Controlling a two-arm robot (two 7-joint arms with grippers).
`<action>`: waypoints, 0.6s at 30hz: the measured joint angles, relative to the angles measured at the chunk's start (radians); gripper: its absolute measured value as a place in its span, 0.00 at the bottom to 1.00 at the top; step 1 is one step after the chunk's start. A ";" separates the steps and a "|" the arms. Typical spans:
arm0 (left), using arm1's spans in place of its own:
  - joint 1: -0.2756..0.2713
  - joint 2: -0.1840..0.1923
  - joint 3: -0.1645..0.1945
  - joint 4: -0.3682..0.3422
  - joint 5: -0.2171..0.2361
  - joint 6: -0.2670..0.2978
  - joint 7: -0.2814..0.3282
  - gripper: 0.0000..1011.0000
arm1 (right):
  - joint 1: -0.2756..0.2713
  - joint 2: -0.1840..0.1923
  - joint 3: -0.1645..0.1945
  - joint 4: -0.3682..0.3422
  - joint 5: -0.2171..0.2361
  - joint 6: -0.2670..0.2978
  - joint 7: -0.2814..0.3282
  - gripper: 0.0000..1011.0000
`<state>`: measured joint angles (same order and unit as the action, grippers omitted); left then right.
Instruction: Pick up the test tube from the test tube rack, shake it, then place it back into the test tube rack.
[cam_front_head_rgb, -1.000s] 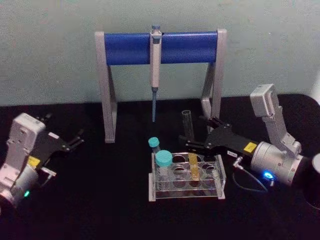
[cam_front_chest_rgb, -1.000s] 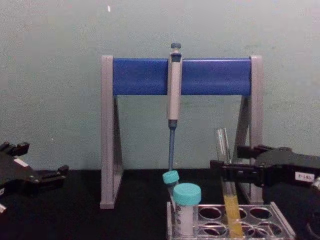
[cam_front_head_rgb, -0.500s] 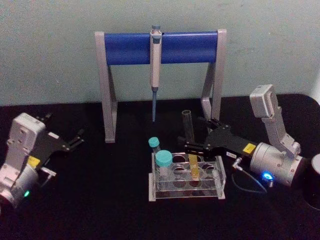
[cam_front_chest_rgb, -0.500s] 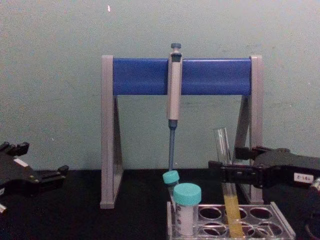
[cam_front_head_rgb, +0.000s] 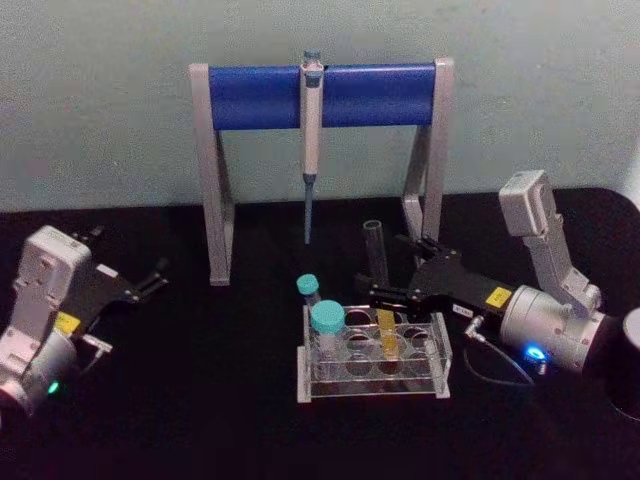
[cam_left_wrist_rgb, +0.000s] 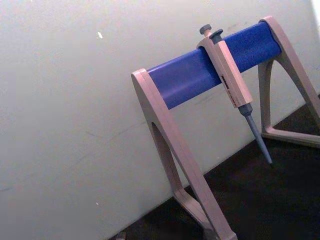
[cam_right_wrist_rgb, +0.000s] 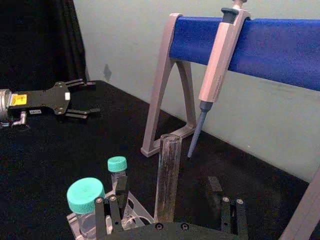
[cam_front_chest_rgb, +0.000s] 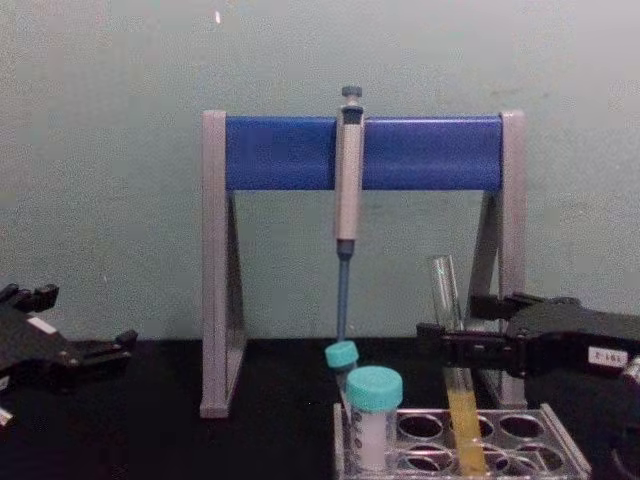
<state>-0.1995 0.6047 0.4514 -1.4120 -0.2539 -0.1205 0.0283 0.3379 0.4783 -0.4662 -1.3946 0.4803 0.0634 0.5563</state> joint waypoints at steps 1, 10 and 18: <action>0.000 0.000 0.000 0.000 0.000 0.000 0.000 0.99 | 0.000 0.000 0.000 0.000 0.000 0.000 0.000 0.99; 0.000 0.000 0.000 0.000 0.000 0.000 0.000 0.99 | 0.000 0.000 0.000 -0.001 0.000 0.000 0.000 0.99; 0.000 0.000 0.000 0.000 0.000 0.000 0.000 0.99 | 0.000 0.000 0.000 -0.001 0.000 0.000 0.000 0.88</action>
<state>-0.1995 0.6047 0.4514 -1.4120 -0.2539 -0.1205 0.0283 0.3380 0.4780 -0.4662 -1.3953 0.4802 0.0635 0.5565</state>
